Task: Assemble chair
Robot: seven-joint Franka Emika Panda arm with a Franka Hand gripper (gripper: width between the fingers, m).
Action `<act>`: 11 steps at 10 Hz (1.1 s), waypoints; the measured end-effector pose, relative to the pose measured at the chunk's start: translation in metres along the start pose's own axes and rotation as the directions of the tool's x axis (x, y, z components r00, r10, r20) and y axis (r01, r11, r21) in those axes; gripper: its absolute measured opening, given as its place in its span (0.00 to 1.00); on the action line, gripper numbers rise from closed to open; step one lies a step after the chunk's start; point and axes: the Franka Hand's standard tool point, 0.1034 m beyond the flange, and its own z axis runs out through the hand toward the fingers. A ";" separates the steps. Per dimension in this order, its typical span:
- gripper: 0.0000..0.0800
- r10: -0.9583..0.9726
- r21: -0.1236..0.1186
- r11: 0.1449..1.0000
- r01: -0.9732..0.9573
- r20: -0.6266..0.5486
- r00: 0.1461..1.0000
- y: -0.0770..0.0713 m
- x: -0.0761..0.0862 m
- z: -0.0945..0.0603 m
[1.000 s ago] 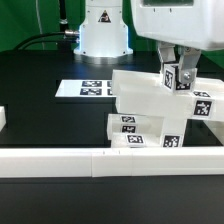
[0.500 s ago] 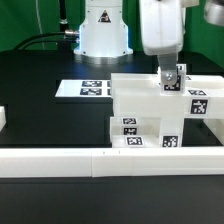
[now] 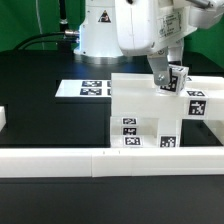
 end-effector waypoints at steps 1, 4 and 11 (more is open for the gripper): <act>0.67 -0.037 -0.002 0.999 0.037 0.000 0.999 0.000 0.000 0.000; 0.80 -0.168 -0.029 0.985 0.168 0.004 0.986 0.001 -0.006 -0.002; 0.81 -0.839 -0.130 0.535 0.835 0.041 0.543 -0.007 -0.007 -0.005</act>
Offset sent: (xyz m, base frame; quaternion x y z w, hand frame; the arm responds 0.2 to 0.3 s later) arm 0.0000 0.0000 0.0000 0.0000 0.0000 -0.1938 0.9810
